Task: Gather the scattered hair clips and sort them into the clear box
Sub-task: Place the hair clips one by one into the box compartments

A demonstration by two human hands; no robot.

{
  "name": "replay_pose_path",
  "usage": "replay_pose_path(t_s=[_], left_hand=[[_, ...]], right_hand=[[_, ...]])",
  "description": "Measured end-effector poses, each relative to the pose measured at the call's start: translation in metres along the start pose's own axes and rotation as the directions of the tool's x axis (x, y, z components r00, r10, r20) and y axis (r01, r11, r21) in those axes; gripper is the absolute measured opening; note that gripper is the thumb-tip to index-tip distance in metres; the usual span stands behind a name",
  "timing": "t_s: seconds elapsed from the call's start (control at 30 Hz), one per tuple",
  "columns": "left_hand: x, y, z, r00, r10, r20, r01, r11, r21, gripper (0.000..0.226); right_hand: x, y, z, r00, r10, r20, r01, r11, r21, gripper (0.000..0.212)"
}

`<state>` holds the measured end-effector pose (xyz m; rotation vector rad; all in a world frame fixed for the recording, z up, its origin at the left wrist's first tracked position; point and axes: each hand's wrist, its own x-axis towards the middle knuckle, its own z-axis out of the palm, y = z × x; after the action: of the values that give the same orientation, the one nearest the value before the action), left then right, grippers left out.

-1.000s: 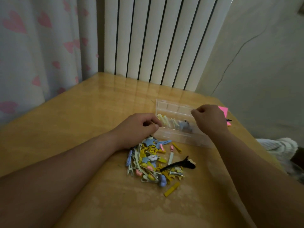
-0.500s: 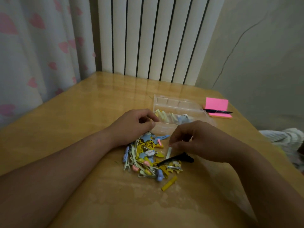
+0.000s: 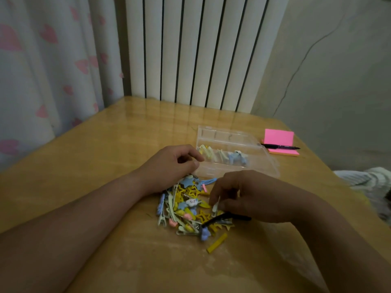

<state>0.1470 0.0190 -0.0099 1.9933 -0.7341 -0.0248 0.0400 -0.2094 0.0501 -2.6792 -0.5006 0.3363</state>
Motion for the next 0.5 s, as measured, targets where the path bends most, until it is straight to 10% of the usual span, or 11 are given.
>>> replay_pose_path(t_s=[0.5], left_hand=[[0.0006, -0.0003, 0.0003, 1.0, 0.003, 0.0, -0.003, 1.0, 0.007, 0.014]], right_hand=[[0.0063, -0.0029, 0.0088, 0.995, -0.083, -0.055, 0.077, 0.991, -0.112, 0.008]])
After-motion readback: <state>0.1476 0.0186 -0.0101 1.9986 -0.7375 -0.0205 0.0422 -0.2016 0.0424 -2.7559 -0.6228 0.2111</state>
